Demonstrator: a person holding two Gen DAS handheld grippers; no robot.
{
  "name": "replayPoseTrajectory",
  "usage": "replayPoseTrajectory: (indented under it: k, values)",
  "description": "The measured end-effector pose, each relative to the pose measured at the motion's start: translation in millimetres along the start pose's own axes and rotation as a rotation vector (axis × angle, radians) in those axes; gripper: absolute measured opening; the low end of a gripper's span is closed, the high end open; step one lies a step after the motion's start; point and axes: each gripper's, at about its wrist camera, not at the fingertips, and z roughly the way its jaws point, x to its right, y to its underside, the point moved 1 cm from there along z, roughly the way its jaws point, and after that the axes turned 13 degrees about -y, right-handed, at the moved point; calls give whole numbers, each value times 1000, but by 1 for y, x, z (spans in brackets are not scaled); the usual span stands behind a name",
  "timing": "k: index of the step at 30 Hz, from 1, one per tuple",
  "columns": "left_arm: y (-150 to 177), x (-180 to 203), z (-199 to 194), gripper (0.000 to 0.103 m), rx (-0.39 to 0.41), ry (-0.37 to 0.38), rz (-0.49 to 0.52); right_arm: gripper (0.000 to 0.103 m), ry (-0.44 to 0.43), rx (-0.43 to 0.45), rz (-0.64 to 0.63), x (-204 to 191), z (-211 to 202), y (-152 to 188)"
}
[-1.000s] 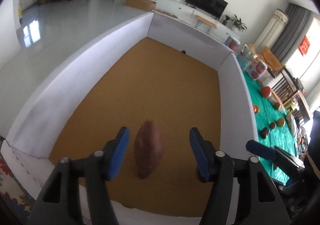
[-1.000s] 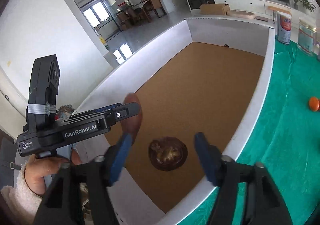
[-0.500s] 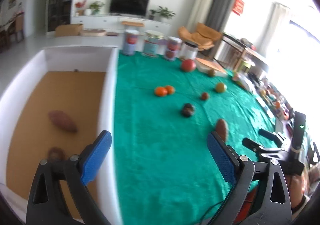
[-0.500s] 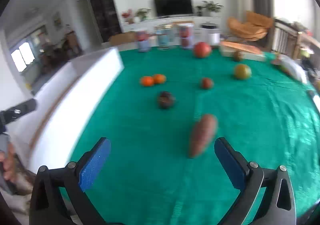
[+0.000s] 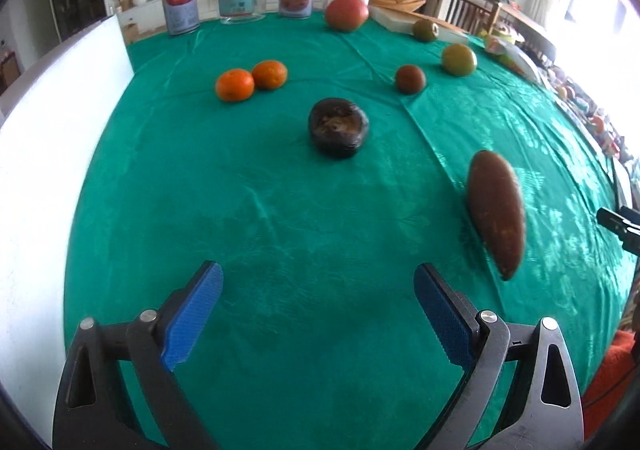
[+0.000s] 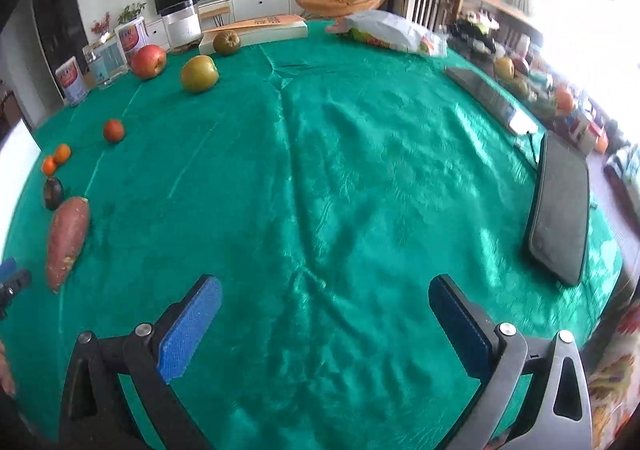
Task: Organize fruits
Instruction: 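Move the left gripper back over the cloth toward another dark round fruit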
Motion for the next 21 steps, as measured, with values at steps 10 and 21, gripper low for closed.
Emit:
replayPoseTrajectory:
  k: [10, 21]
  values:
    - [-3, 1, 8, 102, 31, -66, -3, 103, -156, -4, -35, -2, 30, 3]
    - [-4, 1, 8, 103, 31, -68, -1, 103, -190, -7, -55, -7, 36, 7]
